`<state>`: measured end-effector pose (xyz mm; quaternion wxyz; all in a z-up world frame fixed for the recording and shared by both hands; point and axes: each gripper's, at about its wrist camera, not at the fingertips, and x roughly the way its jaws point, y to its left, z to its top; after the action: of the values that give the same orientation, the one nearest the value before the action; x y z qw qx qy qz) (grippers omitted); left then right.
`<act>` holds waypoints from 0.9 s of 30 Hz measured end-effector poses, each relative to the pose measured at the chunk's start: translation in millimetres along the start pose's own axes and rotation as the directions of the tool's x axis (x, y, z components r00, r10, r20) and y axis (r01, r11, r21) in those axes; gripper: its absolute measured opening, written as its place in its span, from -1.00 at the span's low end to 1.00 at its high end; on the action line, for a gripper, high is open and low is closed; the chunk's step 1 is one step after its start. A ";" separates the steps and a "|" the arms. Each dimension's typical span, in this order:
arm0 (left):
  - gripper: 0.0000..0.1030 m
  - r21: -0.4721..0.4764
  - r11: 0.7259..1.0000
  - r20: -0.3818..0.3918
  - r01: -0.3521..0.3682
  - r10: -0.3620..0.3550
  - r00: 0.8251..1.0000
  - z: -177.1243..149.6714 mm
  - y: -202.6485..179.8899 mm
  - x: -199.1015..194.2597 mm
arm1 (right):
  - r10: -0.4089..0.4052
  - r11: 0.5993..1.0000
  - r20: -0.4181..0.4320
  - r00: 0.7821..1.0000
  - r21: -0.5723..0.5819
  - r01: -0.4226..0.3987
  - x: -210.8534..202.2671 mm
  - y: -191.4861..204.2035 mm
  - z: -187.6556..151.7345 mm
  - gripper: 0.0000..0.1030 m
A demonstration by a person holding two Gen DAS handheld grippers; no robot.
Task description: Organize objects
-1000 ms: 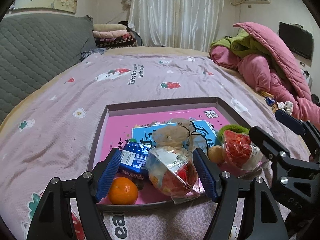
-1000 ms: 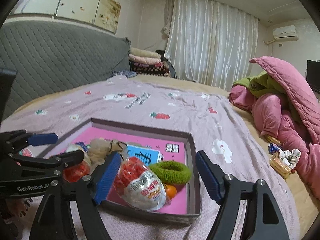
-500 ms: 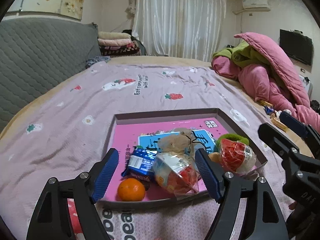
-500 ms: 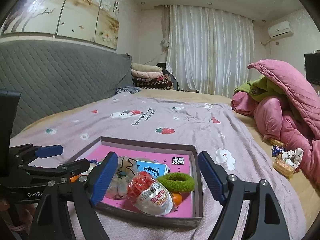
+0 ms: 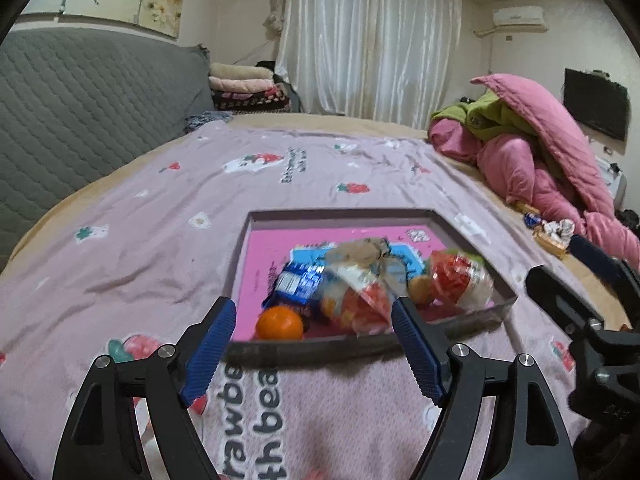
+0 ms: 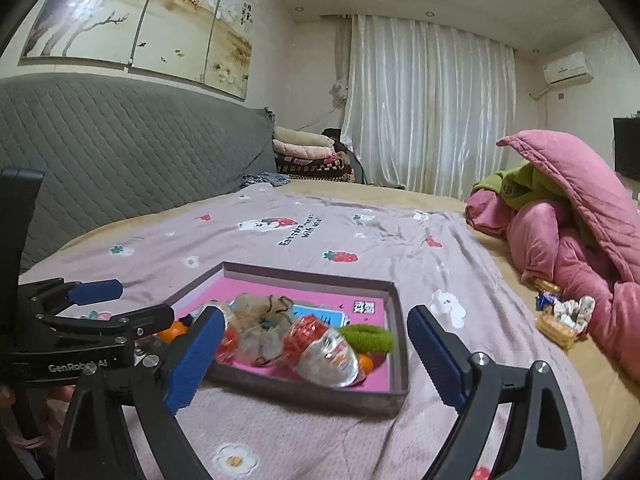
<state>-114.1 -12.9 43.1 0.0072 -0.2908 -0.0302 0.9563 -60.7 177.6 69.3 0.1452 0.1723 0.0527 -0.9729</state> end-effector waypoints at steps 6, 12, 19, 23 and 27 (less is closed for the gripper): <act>0.58 -0.003 0.998 -0.043 -0.055 0.055 0.998 -18.4 -2.1 2.2 | -0.001 1.000 -0.029 1.000 0.011 0.001 -6.9 2.8 -11.2 0.80; 0.58 0.016 0.998 -0.027 -0.067 0.067 0.997 -33.5 -8.3 -5.8 | 0.000 1.000 -0.041 0.999 0.021 0.001 -12.9 5.3 -18.7 0.80; 0.58 0.010 0.995 -0.013 -0.102 0.102 0.995 -43.8 -8.7 -16.3 | 0.015 0.999 -0.070 0.997 0.039 -0.012 -20.6 7.5 -32.1 0.80; 0.58 -0.004 0.994 -0.025 -0.111 0.111 0.994 -51.6 -6.2 -23.0 | 0.013 0.999 -0.089 0.996 0.037 -0.010 -23.4 9.0 -39.5 0.80; 0.58 -0.008 0.995 -0.049 -0.100 0.100 0.994 -61.8 -4.8 -28.3 | 0.025 0.998 -0.119 0.993 0.052 -0.018 -24.6 8.5 -47.6 0.80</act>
<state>-56.2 -5.7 7.9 -0.0415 -0.3150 -0.0204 0.9480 -20.8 183.2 32.9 0.1477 0.2344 0.0344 -0.9602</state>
